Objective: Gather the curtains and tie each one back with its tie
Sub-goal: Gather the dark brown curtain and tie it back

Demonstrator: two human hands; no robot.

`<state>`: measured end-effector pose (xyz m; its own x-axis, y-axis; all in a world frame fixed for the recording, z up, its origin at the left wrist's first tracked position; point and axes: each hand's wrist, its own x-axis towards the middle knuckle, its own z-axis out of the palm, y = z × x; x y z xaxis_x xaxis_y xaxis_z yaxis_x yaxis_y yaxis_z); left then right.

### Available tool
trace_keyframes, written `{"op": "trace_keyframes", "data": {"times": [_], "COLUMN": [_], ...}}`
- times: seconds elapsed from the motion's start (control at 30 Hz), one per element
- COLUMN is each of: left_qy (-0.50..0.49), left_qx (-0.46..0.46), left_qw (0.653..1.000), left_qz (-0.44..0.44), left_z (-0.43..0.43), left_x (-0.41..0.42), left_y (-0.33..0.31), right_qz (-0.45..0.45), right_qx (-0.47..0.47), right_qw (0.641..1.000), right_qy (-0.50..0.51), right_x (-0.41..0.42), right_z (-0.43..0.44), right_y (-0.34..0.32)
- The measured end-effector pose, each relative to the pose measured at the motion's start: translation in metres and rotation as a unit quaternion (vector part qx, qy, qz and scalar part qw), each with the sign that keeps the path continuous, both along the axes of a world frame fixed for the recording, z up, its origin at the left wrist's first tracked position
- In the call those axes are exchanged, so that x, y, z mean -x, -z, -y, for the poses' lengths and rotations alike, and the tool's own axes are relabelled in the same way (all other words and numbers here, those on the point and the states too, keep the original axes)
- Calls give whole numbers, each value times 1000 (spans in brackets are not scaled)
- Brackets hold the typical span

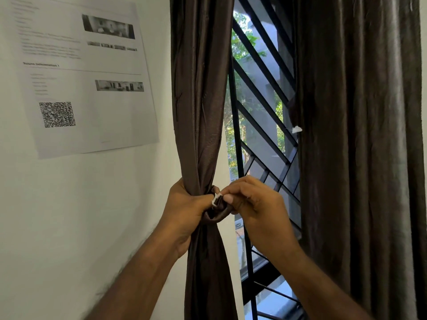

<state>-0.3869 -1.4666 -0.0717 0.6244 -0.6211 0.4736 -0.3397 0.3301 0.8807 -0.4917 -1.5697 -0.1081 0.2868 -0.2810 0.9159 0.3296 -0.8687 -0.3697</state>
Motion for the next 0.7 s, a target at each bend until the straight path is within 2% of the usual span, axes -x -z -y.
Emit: {"op": "trace_keyframes", "data": {"times": [0.13,0.33,0.43,0.6,0.67,0.7], "left_qy": [1,2,7,32,21,17], "left_qx": [-1,-16,-21,-13,-12,-11], "left_qw": [1000,1000,999,999,999,1000], "left_qz": [-15,-15,-30,-41,-29,-24], "left_z": [0,0,-4,-6,-5,-3], "left_x": [6,8,8,8,7,7], "left_y": [-1,0,1,2,2,3], "right_qz": [4,-35,-62,-34,-17,-5], "right_qx": [-21,-106,-113,-111,-158,-215], "right_qw": [1000,992,991,993,987,975], "right_qy": [9,-63,-42,-6,-15,-55], "right_x": [-3,-4,0,0,1,4], "right_z": [-3,-2,-1,-11,-14,-16], "right_y": [0,8,4,3,6,7]}}
